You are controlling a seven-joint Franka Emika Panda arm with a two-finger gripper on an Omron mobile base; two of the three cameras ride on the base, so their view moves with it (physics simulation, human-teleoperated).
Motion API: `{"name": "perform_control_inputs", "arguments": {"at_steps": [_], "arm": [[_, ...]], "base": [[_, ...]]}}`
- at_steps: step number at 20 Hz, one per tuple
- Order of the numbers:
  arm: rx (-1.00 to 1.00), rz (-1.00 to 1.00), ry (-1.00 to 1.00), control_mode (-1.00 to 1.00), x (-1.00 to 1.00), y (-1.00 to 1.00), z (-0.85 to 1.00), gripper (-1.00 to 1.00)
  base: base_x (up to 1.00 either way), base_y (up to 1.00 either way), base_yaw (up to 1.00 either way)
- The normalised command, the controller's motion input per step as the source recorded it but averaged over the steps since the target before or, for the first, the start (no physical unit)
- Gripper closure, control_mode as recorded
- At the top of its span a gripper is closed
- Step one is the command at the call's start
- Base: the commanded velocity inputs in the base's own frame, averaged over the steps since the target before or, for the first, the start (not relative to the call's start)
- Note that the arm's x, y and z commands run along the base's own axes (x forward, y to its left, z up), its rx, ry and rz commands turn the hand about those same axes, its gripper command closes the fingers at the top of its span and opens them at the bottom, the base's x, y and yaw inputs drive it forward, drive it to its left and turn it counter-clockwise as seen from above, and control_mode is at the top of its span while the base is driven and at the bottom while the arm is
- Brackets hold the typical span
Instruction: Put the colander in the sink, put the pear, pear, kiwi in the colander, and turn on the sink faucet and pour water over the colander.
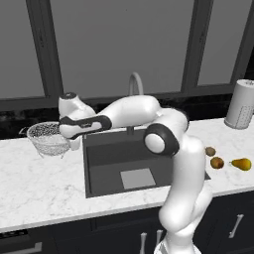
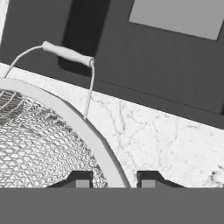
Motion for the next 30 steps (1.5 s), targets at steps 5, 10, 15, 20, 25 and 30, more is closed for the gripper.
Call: {"name": "perform_control_inputs", "arguments": {"at_steps": [5,10,15,20,25,30], "arm": [[0.18,-0.3,-0.54,-1.0,-0.92,-0.05,0.39,1.0],[0.19,-0.26,-0.33,-1.0,-1.0,0.0,0.52,1.0],[0.26,-0.34,-0.03,-1.0,-1.0,-0.17,0.59,1.0],[0.12,-0.43,0.33,-1.0,-0.99,-0.28,0.36,1.0],[-0.01,-0.43,0.51,-1.0,-0.81,-0.33,0.03,1.0],[-0.05,-0.51,0.4,-1.0,-0.24,-0.64,-0.15,1.0]], "base": [[0.0,0.0,0.0],[0.0,0.0,0.0],[0.0,0.0,0.0],[0.0,0.0,0.0],[0.0,0.0,0.0],[0.0,0.0,0.0]]}}
